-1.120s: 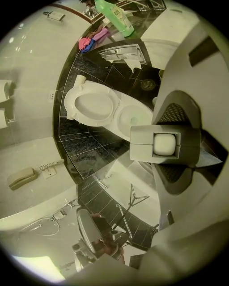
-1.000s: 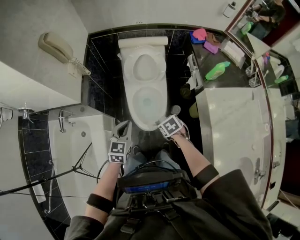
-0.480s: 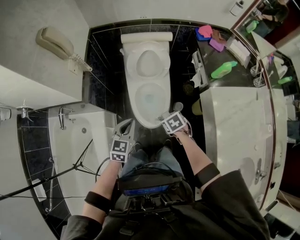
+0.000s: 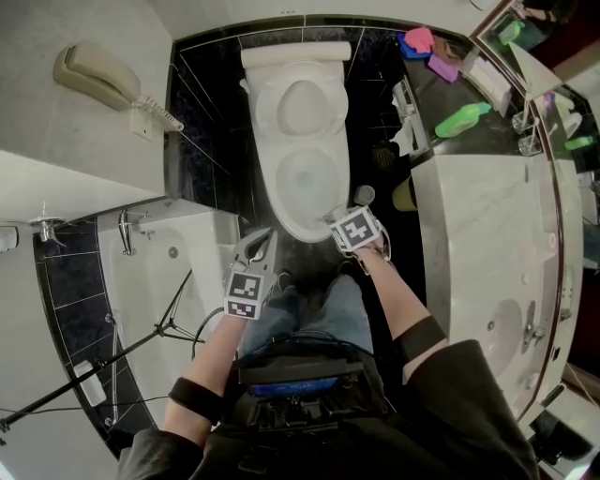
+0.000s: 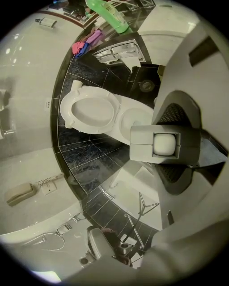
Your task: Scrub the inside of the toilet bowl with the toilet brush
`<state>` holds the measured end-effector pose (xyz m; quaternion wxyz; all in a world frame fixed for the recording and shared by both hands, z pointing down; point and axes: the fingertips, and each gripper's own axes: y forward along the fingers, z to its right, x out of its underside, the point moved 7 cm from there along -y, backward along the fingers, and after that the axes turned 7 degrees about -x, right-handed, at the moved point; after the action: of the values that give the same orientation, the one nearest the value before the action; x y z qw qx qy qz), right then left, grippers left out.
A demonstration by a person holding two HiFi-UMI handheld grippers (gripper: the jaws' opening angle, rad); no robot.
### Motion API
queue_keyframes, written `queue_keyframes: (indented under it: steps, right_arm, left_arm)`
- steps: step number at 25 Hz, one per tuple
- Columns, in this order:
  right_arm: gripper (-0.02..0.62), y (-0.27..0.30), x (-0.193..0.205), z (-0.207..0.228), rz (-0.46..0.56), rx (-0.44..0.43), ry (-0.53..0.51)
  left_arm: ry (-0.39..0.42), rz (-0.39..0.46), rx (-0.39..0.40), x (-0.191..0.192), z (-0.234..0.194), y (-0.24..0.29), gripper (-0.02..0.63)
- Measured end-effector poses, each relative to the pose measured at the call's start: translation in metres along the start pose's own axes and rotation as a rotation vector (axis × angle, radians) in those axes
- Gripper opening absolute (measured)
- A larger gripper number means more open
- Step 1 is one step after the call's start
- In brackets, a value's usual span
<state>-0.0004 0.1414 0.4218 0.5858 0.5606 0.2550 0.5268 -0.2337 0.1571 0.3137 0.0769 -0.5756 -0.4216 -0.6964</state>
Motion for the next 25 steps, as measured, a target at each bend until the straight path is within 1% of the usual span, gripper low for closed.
queue_keyframes:
  steps: [4, 6, 9, 15, 18, 21, 25]
  right_arm:
    - [0.192, 0.016, -0.02, -0.002, 0.048, -0.049, -0.026]
    - [0.192, 0.03, -0.022, 0.004, 0.028, -0.069, -0.056]
    - [0.192, 0.057, -0.028, 0.016, 0.001, -0.083, -0.13]
    - [0.192, 0.116, -0.046, 0.044, -0.046, -0.107, -0.242]
    - [0.192, 0.149, -0.049, 0.055, -0.081, -0.133, -0.277]
    - [0.192, 0.171, -0.059, 0.069, -0.098, -0.132, -0.319]
    - [0.192, 0.209, -0.057, 0.081, -0.143, -0.181, -0.317]
  left_arm:
    - [-0.01, -0.01, -0.019, 0.008, -0.008, 0.01, -0.006]
    - [-0.025, -0.009, -0.044, 0.012, -0.008, 0.017, -0.006]
    - [-0.043, -0.009, -0.095, 0.021, -0.007, 0.032, -0.006]
    - [-0.156, -0.036, -0.199, 0.048, -0.003, 0.071, -0.006]
    - [-0.186, -0.055, -0.224, 0.065, 0.003, 0.091, -0.006]
    - [-0.203, -0.072, -0.239, 0.079, 0.008, 0.114, -0.006]
    - [-0.196, -0.091, -0.242, 0.093, 0.006, 0.142, -0.006]
